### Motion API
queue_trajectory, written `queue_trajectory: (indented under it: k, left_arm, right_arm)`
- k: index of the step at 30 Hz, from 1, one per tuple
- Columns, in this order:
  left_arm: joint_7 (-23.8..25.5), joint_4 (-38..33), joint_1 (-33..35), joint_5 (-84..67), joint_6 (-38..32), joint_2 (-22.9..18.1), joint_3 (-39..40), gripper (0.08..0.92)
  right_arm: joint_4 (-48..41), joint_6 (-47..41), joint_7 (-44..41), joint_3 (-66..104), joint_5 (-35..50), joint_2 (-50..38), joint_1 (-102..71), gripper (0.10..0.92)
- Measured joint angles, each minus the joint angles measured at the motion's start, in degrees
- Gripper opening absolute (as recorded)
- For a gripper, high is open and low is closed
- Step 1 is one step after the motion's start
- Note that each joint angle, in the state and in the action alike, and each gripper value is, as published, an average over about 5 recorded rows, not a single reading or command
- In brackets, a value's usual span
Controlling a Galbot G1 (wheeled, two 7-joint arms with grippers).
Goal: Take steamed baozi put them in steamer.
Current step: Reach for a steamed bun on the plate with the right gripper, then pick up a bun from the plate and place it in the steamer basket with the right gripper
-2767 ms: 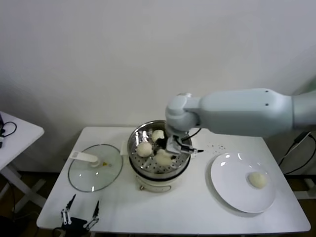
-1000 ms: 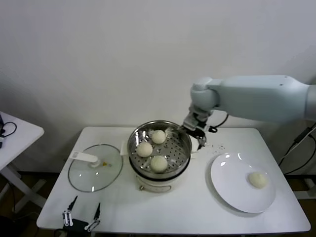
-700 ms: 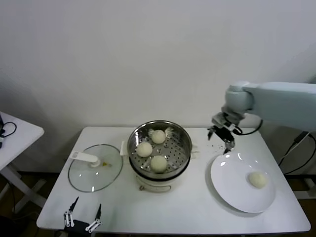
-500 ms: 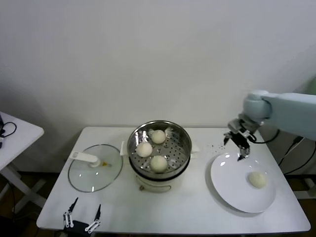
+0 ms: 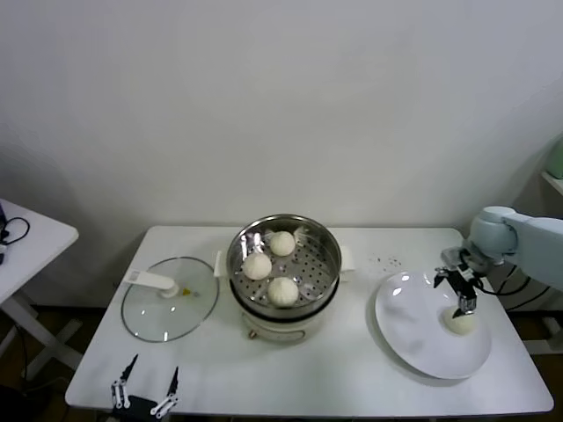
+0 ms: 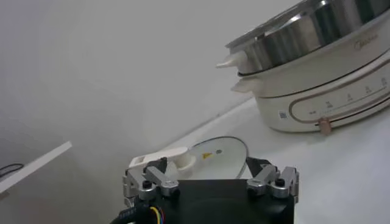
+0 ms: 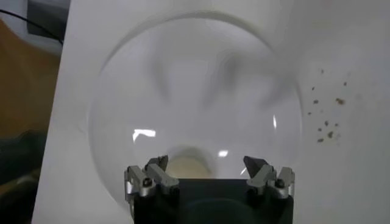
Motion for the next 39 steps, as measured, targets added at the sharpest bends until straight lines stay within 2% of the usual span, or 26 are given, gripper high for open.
queue_trajectory:
  k: [30, 39]
  left_arm:
    - [-0.25, 0.88, -0.16, 0.91, -0.39, 0.0, 0.29, 0.823]
    - [-0.27, 0.36, 0.23, 1.12, -0.44, 0.0, 0.47, 0.823]
  right_arm:
    - [-6.05, 1.51, 1.06, 14.54, -7.74, -2.7, -15.51, 0.818]
    - [-6.0, 1.85, 1.3, 15.97, -9.31, -2.83, -16.21, 0.648]
